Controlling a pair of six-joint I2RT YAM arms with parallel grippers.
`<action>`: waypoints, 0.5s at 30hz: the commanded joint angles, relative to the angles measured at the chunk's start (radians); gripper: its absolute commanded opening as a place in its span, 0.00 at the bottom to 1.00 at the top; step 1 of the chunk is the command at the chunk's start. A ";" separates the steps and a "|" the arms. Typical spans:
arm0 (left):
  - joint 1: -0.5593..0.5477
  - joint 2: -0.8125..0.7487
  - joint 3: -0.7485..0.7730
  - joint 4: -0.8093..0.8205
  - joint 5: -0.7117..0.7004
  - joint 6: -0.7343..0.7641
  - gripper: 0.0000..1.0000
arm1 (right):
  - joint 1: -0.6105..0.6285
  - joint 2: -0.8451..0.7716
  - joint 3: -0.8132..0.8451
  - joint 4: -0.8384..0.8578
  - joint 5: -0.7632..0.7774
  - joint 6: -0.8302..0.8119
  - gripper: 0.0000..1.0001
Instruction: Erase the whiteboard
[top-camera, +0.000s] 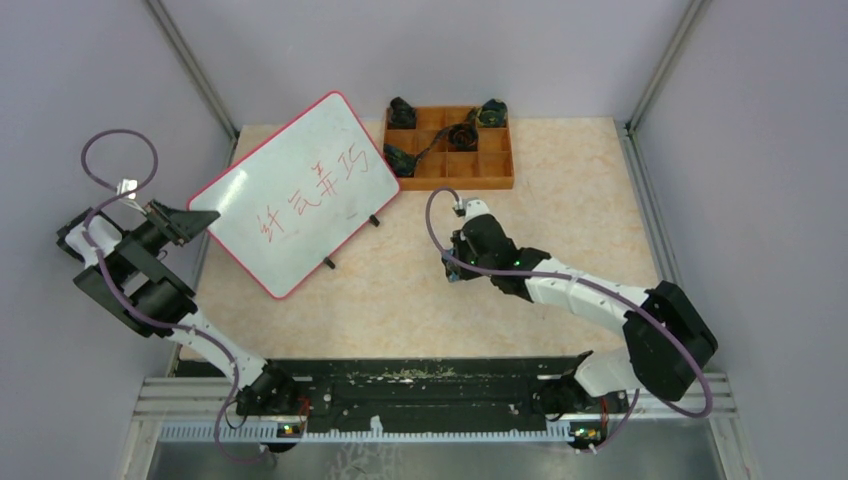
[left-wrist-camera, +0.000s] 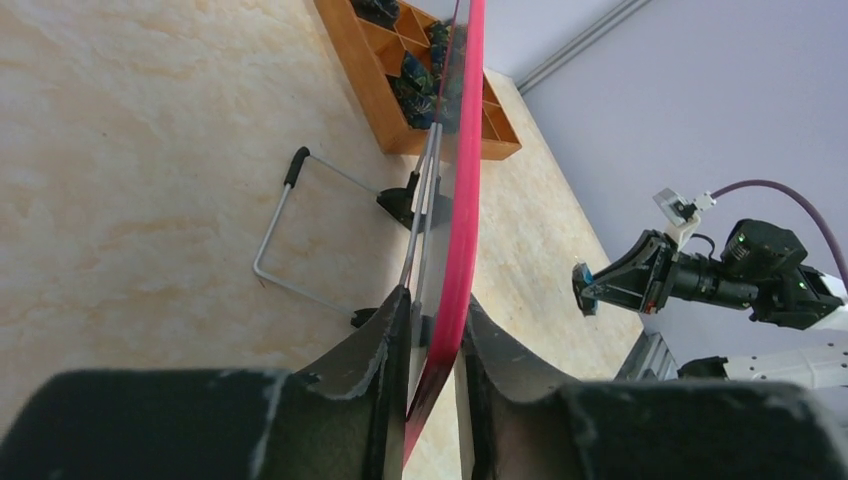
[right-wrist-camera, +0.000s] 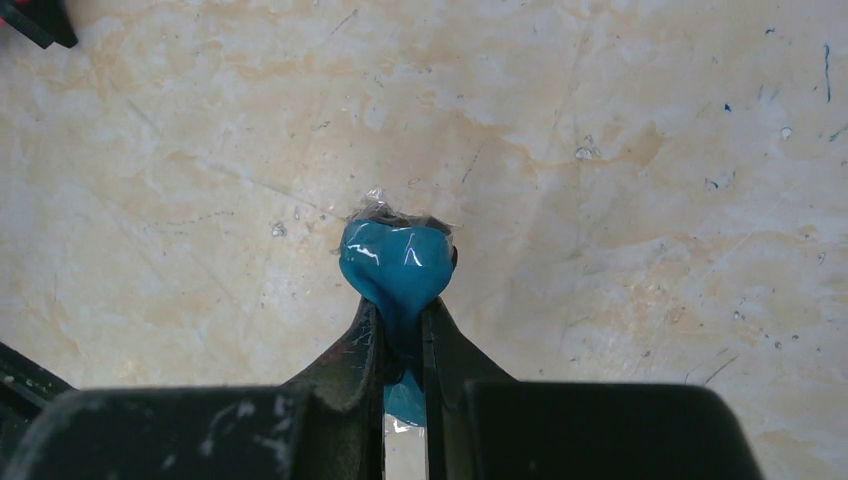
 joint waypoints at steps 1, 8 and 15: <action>0.023 -0.013 0.059 0.232 0.030 0.035 0.25 | -0.013 0.024 0.086 0.005 0.020 -0.028 0.00; 0.023 -0.018 0.051 0.232 0.027 0.052 0.10 | -0.017 0.054 0.126 -0.008 0.014 -0.040 0.00; 0.023 -0.020 0.044 0.233 0.010 0.067 0.00 | -0.054 0.089 0.179 -0.019 0.000 -0.064 0.00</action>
